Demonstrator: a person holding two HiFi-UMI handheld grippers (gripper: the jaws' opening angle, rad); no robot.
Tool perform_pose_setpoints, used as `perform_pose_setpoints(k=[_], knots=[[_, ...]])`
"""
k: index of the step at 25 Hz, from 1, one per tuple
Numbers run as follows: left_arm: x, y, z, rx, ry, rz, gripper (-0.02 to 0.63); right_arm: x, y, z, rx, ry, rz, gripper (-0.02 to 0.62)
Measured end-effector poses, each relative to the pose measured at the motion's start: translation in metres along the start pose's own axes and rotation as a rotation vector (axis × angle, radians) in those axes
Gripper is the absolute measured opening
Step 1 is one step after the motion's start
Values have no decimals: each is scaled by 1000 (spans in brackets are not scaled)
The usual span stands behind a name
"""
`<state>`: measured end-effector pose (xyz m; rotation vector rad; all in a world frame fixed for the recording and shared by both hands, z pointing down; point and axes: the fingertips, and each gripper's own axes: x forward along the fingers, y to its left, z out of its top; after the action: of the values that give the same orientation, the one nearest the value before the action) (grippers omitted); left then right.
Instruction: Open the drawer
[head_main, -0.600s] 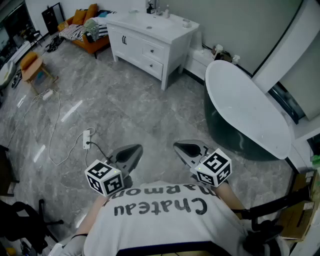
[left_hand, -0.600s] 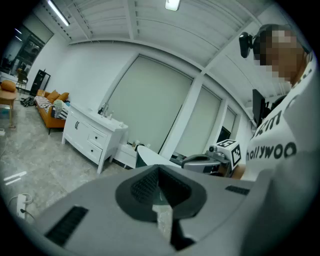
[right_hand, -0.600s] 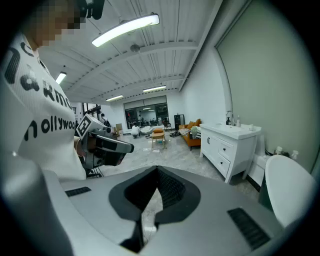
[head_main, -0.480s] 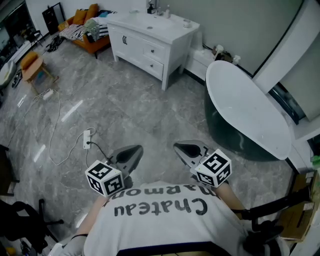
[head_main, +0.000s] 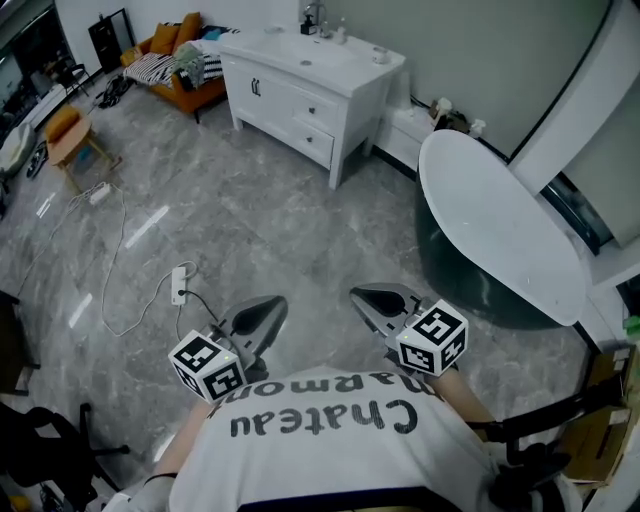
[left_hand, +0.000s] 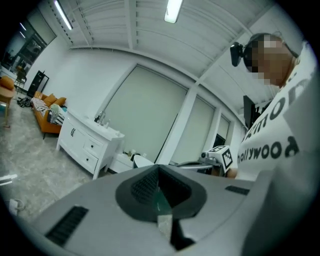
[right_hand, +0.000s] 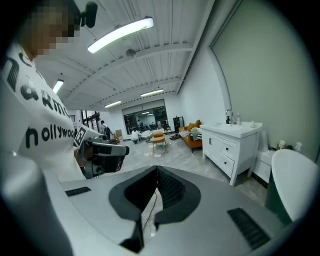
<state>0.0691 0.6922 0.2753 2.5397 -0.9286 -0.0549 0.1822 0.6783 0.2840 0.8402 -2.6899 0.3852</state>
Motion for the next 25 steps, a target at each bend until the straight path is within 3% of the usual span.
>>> perform_pose_setpoints(k=[6,12,14,16,20,25], knots=[[-18,6,21,207,-39,-30,8,20,-3,21,158,-105,6,11],[-32,25,27,327,-11,-96,8,57,-2,16,99,-44,-34,11],[-35,43,33,316,-6,-37,8,67,-2,19,94,-36,-32,11],[-38,63,41,240,-35,19,8,74,-3,24,97,-35,-23,11],[-37,99,59,83,-133,57,8,93,-18,32,111,-45,-15,11],[-9,136,70,83,-104,80,8,125,-51,48,80,-42,9,11]])
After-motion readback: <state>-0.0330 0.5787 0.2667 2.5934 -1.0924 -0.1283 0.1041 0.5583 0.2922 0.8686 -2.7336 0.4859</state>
